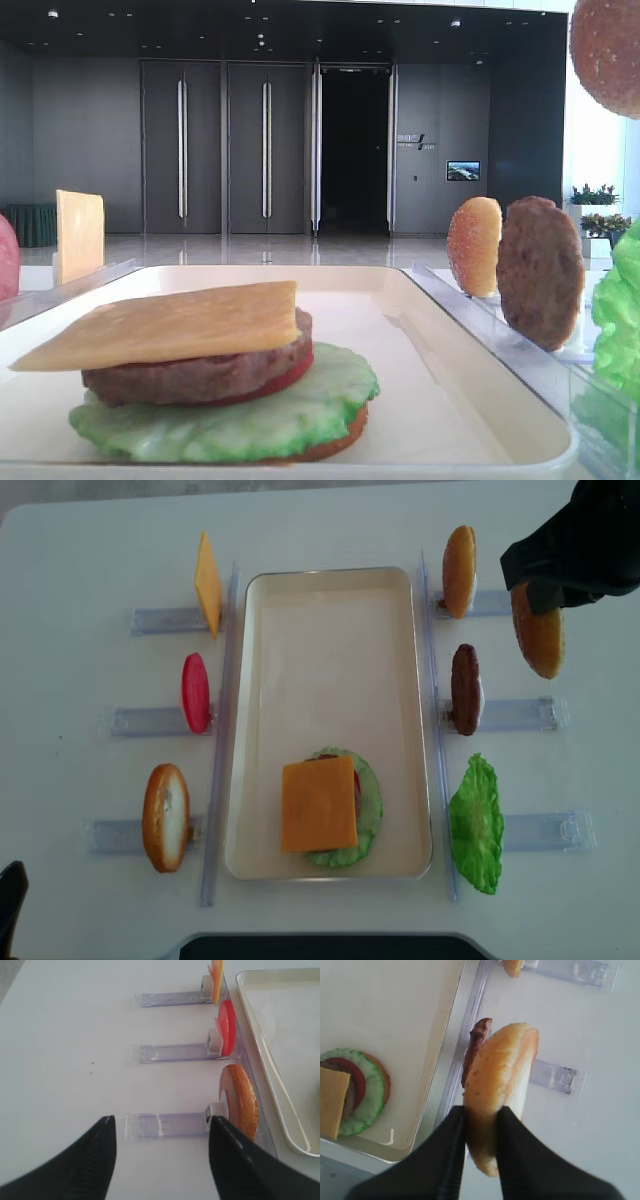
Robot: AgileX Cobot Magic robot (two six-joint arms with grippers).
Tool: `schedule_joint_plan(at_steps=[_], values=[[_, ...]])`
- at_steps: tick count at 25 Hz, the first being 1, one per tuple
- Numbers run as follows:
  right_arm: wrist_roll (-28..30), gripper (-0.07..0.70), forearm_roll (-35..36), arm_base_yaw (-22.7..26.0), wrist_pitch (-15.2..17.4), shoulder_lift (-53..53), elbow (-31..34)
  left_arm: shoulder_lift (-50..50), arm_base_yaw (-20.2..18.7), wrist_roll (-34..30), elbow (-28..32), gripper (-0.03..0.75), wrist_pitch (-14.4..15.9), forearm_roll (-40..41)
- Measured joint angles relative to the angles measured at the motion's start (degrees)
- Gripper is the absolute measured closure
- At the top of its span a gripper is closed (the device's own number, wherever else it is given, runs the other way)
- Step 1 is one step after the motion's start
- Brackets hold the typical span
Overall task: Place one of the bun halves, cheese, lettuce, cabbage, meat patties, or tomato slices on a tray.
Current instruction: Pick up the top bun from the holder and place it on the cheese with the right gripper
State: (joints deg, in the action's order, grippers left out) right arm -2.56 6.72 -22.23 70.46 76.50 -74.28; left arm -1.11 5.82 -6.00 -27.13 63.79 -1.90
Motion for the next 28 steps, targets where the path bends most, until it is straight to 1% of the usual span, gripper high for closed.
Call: schedule_joint_plan(at_steps=[10, 20, 23, 28], values=[[0.0, 0.496, 2.4, 0.0, -0.1, -8.7, 7.9, 0.0, 0.0, 0.1, 0.0, 0.265, 0.0, 0.0], [-0.1, 0.497, 5.1, 0.0, 0.0, -17.4, 13.6, 0.0, 0.0, 0.1, 0.0, 0.265, 0.0, 0.0], [0.0, 0.497, 7.1, 0.0, 0.0, -17.9, 13.9, 0.0, 0.0, 0.1, 0.0, 0.265, 0.0, 0.0], [2.6, 0.500, 12.5, 0.0, 0.0, -17.9, 13.9, 0.0, 0.0, 0.1, 0.0, 0.265, 0.0, 0.0]])
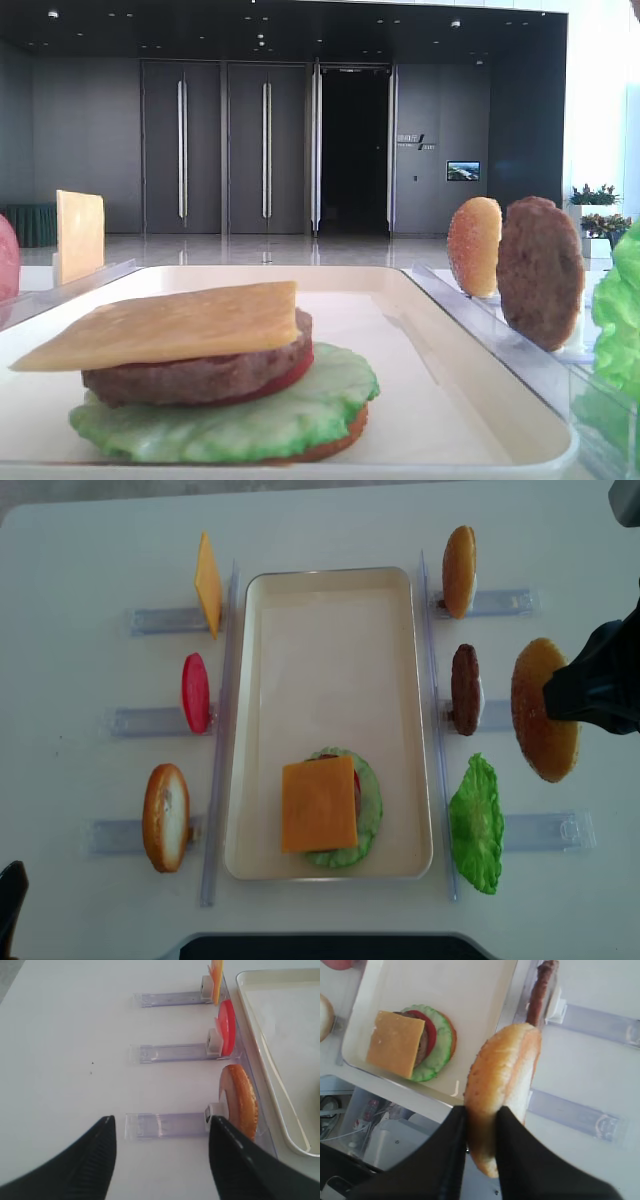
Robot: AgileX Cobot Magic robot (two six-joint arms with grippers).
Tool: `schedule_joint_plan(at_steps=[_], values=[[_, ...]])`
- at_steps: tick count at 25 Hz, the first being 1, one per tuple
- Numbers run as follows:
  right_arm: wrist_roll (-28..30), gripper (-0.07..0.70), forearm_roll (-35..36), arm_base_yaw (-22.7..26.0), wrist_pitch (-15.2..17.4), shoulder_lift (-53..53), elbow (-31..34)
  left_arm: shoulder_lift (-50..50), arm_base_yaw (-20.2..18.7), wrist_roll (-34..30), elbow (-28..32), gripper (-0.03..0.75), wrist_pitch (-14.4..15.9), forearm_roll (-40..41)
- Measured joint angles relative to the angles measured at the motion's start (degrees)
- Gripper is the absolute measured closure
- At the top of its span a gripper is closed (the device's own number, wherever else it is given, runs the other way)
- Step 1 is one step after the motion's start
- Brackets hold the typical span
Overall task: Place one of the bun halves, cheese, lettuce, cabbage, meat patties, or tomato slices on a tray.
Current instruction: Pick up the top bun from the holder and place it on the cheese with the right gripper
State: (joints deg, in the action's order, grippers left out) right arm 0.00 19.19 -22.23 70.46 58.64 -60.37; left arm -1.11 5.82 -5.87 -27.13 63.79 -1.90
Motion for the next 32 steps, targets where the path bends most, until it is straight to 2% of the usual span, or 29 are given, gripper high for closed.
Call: schedule_joint_plan(at_steps=[9, 15, 19, 23, 32], values=[[8.4, 0.501, 16.0, 0.0, 0.0, 0.9, 0.0, 0.0, 0.0, 0.1, 0.0, 0.265, 0.0, 0.0], [15.5, 0.503, 31.5, 0.0, -0.2, 3.7, 0.5, 0.0, 0.0, 0.1, 0.0, 0.265, 0.0, 0.0], [20.3, 0.503, 39.9, 0.0, -1.8, 5.7, 1.9, 0.0, 0.0, 0.1, 0.0, 0.265, 0.0, 0.0], [23.0, 0.505, 43.4, 0.0, -2.5, 6.4, 3.6, 0.0, 0.0, 0.2, 0.0, 0.265, 0.0, 0.0], [25.3, 0.505, 45.0, 0.0, -2.7, 7.0, 4.0, 0.0, 0.0, 0.3, 0.0, 0.265, 0.0, 0.0]])
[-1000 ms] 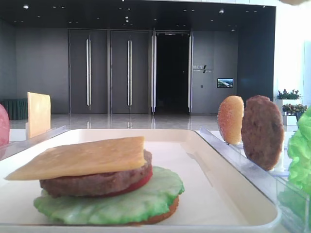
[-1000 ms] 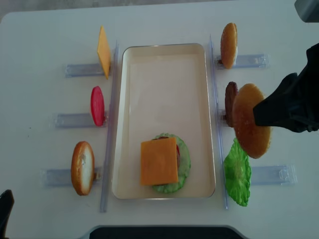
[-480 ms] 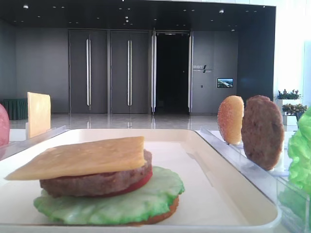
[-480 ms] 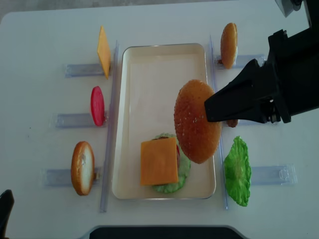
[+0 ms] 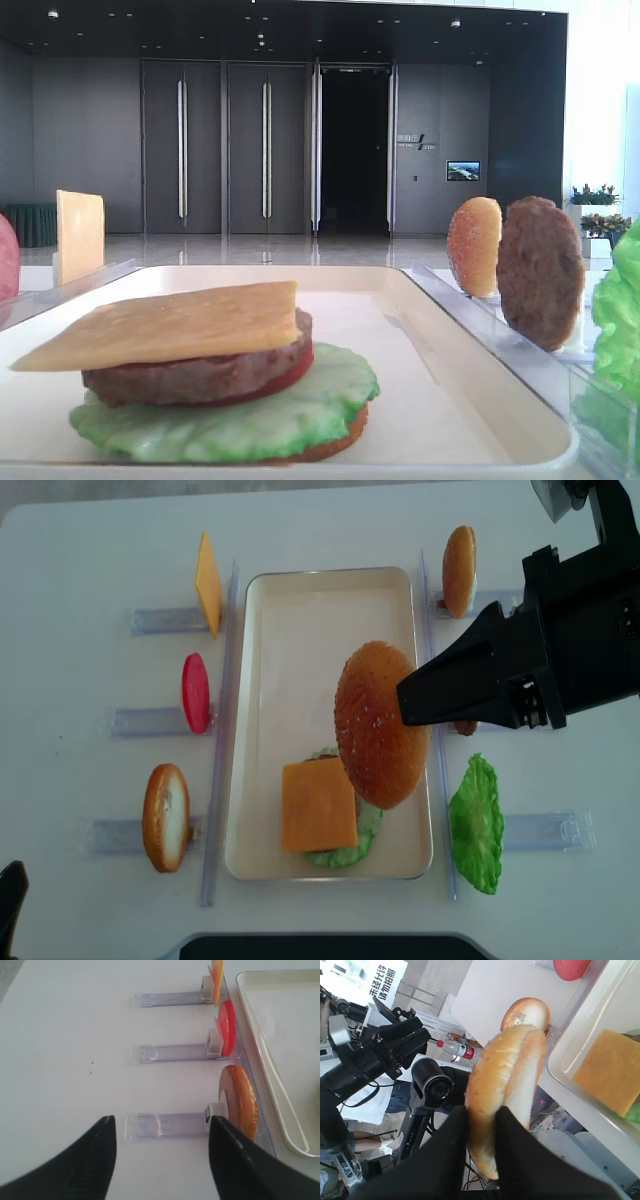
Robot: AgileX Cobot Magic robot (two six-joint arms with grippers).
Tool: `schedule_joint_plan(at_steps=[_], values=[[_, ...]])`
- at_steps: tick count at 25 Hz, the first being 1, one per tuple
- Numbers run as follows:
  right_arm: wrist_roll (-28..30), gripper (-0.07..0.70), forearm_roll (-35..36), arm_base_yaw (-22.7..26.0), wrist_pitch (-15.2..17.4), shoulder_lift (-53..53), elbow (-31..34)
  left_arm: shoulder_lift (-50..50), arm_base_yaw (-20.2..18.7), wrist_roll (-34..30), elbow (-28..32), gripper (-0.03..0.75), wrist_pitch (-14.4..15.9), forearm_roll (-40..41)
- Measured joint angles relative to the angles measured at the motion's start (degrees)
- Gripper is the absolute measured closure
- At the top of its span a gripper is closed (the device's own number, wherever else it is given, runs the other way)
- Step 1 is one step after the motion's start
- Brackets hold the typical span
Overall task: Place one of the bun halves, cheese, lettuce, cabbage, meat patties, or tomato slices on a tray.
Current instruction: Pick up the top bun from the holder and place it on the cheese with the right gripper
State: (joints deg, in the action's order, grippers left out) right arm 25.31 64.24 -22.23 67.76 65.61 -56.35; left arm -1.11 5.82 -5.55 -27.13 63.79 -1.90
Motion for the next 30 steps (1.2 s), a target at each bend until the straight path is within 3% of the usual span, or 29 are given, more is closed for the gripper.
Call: schedule_joint_plan(at_steps=[24, 30], values=[[3.4, 0.507, 4.2, -0.4, 1.8, 0.4, 0.4, 0.0, 0.0, 0.0, 0.0, 0.265, 0.0, 0.0], [10.2, 0.507, 12.1, -1.2, 0.6, 1.7, 6.9, 0.0, 0.0, 0.0, 0.0, 0.265, 0.0, 0.0]])
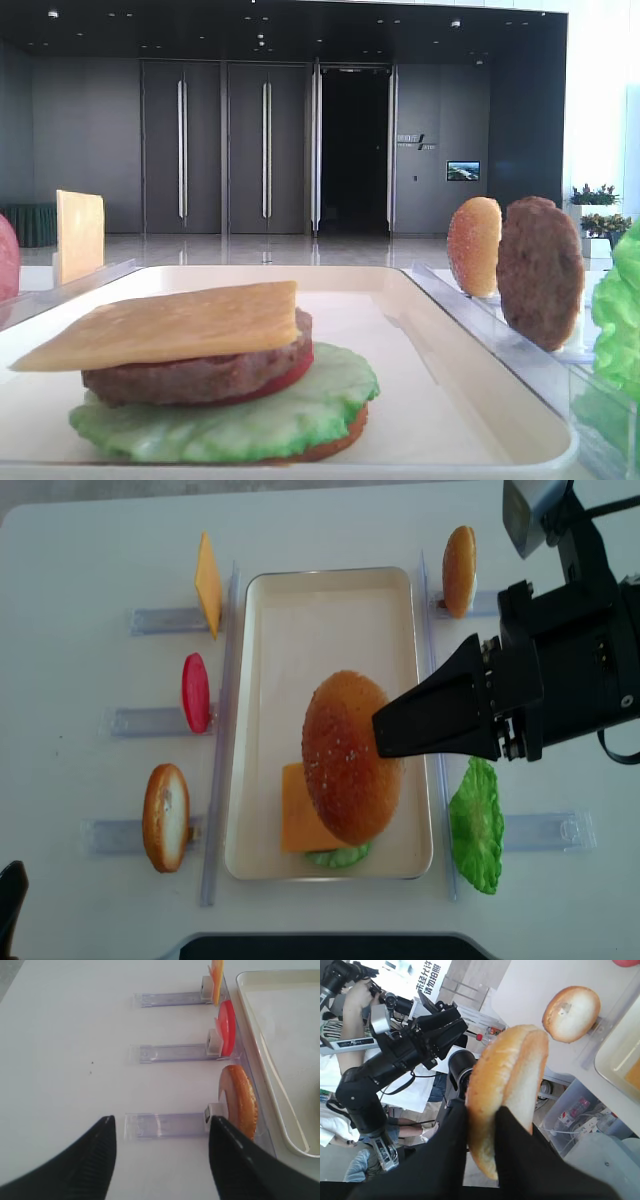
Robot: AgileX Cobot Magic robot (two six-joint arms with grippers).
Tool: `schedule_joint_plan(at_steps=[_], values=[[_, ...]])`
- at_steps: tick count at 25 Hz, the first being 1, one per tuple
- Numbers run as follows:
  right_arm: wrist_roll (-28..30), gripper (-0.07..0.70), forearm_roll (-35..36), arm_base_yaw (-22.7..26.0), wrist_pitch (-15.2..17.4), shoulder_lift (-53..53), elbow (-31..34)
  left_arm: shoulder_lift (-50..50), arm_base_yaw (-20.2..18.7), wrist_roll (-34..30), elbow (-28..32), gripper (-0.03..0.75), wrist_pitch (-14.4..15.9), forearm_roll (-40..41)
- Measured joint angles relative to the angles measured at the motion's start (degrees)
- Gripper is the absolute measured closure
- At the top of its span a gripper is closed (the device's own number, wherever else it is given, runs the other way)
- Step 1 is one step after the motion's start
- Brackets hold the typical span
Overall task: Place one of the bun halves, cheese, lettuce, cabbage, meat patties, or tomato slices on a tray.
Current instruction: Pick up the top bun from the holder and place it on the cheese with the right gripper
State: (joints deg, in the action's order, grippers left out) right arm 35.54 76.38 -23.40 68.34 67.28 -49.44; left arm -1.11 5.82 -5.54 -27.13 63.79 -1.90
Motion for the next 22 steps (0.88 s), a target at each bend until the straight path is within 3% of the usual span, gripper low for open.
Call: schedule_joint_plan(at_steps=[8, 22], values=[[10.5, 0.514, 9.8, 0.0, -2.3, 1.0, 7.8, 0.0, 0.0, 0.0, 0.0, 0.265, 0.0, 0.0], [24.3, 0.515, 14.8, 1.1, -3.5, 16.8, 8.5, 0.0, 0.0, 0.0, 0.0, 0.265, 0.0, 0.0]])
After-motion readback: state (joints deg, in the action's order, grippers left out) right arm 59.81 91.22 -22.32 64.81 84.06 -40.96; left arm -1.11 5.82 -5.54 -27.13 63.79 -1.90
